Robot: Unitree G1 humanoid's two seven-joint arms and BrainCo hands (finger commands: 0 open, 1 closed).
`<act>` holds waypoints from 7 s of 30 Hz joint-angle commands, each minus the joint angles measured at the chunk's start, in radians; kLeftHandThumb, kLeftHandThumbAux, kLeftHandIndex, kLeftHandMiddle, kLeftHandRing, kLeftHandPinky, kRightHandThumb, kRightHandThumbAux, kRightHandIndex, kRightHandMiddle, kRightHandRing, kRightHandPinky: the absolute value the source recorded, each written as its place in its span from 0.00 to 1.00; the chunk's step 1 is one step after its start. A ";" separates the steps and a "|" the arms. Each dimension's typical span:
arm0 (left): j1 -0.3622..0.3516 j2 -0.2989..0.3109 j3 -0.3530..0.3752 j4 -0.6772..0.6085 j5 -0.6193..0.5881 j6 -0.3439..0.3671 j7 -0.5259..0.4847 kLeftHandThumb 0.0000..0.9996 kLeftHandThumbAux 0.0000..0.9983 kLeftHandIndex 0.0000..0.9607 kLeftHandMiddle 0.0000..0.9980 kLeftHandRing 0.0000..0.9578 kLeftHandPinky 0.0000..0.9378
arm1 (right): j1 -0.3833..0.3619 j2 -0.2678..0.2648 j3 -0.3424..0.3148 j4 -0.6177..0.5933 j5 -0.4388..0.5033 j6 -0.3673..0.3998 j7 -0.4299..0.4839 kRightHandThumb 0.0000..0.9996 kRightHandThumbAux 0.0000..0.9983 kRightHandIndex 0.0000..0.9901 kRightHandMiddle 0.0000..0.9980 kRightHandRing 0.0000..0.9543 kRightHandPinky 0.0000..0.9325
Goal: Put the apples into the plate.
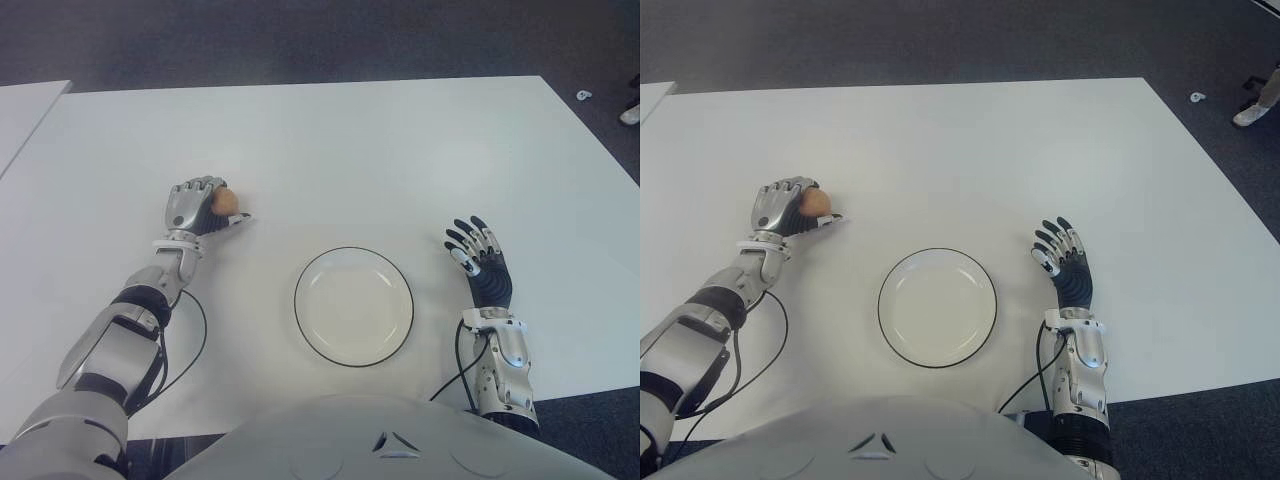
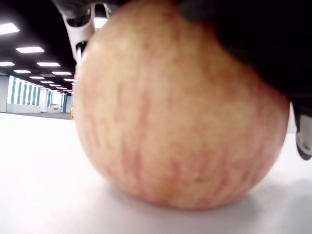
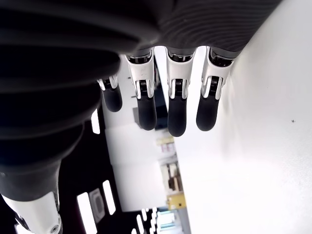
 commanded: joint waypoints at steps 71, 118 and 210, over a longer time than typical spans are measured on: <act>0.072 0.053 0.095 -0.085 -0.059 -0.134 -0.040 0.75 0.70 0.46 0.89 0.91 0.91 | 0.005 0.016 0.009 0.048 -0.014 0.026 -0.011 0.49 0.73 0.13 0.24 0.27 0.32; 0.204 0.104 0.171 -0.734 0.067 0.118 -0.139 0.75 0.70 0.46 0.89 0.92 0.92 | -0.016 0.028 0.017 0.061 -0.008 0.028 -0.016 0.52 0.73 0.13 0.24 0.28 0.33; 0.398 -0.059 -0.056 -1.213 0.251 -0.121 -0.536 0.74 0.70 0.46 0.85 0.90 0.91 | -0.047 0.069 0.063 0.134 -0.056 0.063 -0.061 0.53 0.73 0.14 0.28 0.31 0.34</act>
